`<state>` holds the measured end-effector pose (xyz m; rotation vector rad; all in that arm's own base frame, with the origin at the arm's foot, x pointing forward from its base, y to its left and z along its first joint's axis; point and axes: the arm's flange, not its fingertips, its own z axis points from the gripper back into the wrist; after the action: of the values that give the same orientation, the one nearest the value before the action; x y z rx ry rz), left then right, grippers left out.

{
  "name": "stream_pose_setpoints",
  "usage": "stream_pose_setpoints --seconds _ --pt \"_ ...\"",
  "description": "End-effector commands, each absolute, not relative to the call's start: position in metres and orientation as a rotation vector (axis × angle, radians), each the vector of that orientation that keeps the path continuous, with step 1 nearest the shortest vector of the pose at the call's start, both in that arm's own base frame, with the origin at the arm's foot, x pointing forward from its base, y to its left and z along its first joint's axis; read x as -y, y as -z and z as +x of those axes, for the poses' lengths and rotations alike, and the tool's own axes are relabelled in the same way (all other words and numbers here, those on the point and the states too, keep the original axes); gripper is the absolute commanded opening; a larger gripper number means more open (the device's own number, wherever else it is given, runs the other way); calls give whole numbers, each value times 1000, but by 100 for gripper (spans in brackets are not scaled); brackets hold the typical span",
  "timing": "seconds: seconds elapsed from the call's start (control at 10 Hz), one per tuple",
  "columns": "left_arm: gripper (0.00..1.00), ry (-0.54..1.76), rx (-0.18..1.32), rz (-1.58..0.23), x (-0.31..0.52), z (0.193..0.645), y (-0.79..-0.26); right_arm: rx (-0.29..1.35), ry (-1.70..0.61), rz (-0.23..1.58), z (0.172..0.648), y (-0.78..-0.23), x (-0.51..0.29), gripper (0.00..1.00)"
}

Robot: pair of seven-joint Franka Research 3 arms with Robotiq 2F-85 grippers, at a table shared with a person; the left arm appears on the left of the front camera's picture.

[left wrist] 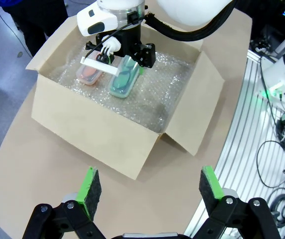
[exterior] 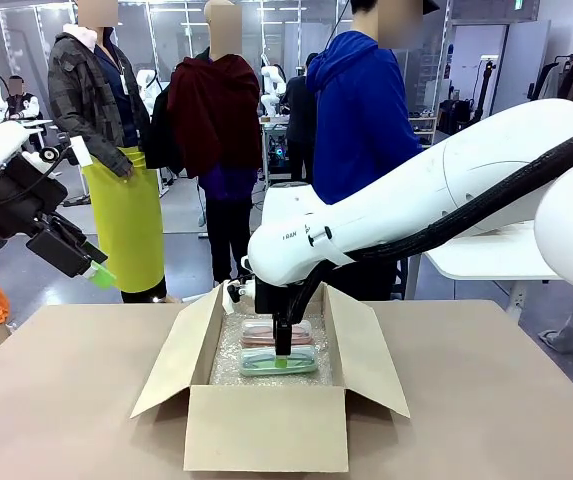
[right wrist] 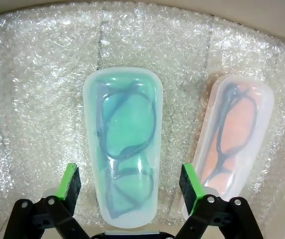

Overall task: Pack the glasses set securely to prepare it for shipping.
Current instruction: Position the Package Box on the left side of the table.

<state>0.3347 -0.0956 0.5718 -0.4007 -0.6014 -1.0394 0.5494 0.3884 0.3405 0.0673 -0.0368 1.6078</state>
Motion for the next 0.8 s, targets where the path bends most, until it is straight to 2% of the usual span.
stream_pose_setpoints --seconds 0.0,0.2,0.3,0.7 --pt "100 1058 610 -423 93 335 -574 37 -1608 67 549 -341 -388 100" --pt "100 1039 601 -401 96 335 -572 123 -1585 6 511 -416 -362 100" --pt "100 1039 601 -401 96 335 -572 135 -1533 -28 495 -435 -343 100" --pt "100 1039 601 -401 96 335 -572 383 -1126 48 443 -451 -234 100"
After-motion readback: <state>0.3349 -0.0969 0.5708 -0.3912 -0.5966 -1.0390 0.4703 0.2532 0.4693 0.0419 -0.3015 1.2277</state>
